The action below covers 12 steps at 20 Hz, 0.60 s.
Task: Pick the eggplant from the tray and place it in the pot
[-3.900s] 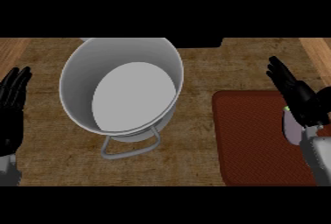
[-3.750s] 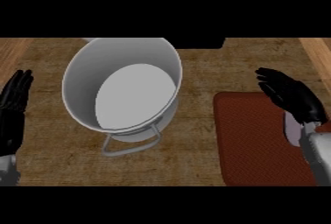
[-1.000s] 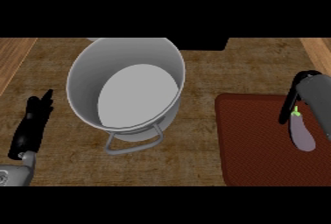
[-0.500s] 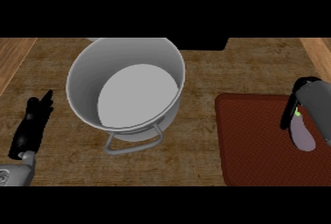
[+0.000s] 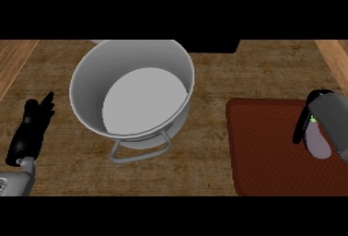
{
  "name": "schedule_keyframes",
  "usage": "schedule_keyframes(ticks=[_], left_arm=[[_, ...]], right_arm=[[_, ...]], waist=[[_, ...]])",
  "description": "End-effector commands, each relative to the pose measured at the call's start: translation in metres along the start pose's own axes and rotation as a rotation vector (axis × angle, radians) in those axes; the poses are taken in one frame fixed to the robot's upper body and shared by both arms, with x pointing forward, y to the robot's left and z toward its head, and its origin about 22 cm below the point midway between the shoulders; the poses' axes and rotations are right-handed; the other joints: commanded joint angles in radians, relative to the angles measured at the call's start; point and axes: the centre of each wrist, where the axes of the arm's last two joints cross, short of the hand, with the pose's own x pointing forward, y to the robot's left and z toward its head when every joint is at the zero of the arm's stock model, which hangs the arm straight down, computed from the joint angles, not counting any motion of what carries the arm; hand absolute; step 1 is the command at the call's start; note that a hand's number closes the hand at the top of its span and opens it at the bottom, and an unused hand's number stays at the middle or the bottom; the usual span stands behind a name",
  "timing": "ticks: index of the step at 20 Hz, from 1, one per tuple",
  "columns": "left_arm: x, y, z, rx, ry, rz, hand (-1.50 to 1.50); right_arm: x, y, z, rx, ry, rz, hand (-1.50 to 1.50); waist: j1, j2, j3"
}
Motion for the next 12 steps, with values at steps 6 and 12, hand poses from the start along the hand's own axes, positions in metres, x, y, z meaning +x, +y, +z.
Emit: schedule_keyframes(ticks=[6,12], left_arm=[[0.007,0.002,-0.006,-0.006,0.009,0.012,0.0],[0.001,0.01,0.01,0.001,-0.003,-0.006,0.0]], right_arm=[[0.006,0.019,-0.014,0.027,0.055,-0.03,-1.5],[-0.014,0.02,-0.031,0.046,0.045,-0.026,-1.5]], waist=[[0.002,0.001,0.0],[0.003,-0.002,0.0]])
